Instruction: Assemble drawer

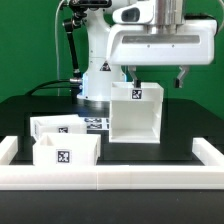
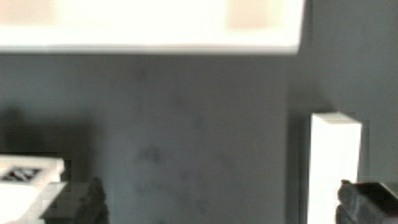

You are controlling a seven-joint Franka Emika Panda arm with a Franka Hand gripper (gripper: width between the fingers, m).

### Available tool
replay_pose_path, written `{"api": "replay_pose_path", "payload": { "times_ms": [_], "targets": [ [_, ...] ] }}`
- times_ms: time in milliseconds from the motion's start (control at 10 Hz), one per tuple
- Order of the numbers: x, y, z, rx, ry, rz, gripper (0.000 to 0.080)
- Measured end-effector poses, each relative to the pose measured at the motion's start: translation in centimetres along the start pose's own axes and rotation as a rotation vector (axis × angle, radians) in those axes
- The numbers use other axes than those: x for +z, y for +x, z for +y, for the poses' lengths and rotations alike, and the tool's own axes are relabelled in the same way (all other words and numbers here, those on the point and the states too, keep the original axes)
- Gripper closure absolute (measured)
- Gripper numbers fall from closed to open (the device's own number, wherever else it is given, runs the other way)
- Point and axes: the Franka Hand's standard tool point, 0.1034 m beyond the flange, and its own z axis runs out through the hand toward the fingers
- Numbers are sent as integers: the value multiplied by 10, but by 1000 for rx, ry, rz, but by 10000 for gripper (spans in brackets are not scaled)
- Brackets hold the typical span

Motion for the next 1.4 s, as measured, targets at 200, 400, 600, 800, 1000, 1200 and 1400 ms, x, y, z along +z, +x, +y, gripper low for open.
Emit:
{"api": "replay_pose_path", "payload": {
  "times_ms": [200,400,600,800,1000,1200,1400],
  "targets": [
    [-2,-21,2,4,-5,-6,150],
    [8,-48,-1,29,-12,-9,150],
    [19,-64,-9,73,-19,-28,150],
    [32,-71,-12,79,-18,-31,150],
    [37,-72,-14,77,-22,-41,150],
    [37,-73,-14,76,-22,-42,274],
    [37,-73,-14,75,-14,-45,409]
  ]
}}
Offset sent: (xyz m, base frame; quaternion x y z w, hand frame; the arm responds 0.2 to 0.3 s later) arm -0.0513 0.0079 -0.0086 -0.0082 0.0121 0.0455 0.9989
